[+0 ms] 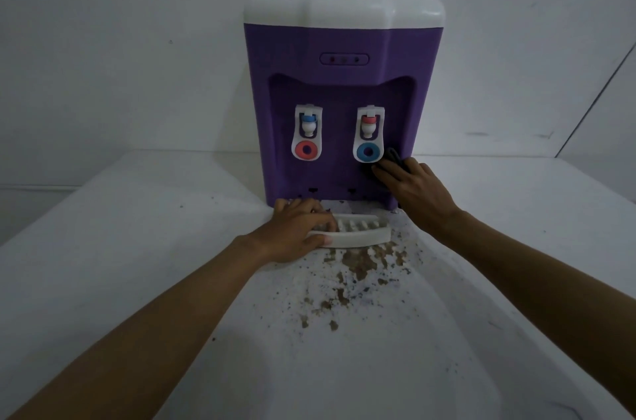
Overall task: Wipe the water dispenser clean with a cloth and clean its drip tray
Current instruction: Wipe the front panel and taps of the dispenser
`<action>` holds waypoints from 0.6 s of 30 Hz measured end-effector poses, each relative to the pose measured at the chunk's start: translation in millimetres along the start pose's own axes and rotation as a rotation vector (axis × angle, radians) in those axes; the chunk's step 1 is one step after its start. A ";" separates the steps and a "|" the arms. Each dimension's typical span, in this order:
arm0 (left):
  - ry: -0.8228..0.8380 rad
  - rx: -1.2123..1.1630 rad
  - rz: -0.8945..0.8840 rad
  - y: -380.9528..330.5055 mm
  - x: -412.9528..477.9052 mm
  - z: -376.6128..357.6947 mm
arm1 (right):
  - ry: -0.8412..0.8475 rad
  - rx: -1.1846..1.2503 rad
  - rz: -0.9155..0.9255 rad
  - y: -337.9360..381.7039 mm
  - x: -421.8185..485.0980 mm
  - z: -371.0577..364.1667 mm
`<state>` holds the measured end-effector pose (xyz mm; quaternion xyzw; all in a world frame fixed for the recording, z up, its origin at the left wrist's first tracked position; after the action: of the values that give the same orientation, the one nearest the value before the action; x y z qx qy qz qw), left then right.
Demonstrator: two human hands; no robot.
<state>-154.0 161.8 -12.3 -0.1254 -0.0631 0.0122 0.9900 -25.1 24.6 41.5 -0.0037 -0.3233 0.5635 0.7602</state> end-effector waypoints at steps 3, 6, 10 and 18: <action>0.013 0.013 -0.029 -8.8 -9.3 -2.3 | 0.023 0.020 -0.003 3.2 0.5 -1.2; 0.018 0.003 -0.045 -14.4 -15.3 -3.0 | 0.026 0.021 -0.006 9.0 2.6 -2.4; 0.054 -0.008 -0.046 -16.1 -20.4 -4.2 | 0.003 -0.025 -0.060 16.5 5.0 -8.6; -0.237 -0.225 0.020 10.4 -29.1 24.4 | -0.015 -0.044 -0.006 33.6 20.2 -33.7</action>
<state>-186.1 176.8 5.0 -0.2336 -0.1791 0.0298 0.9552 -34.0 66.3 12.3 -0.0150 -0.3412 0.5540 0.7592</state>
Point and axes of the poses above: each hand's wrist, its own x-axis towards the middle knuckle, its own z-axis out of the back of the hand, y = z × x, the point moved 7 cm from there along x, towards the middle knuckle, and after that the axes turned 4 degrees about y, right-handed, at the moved point
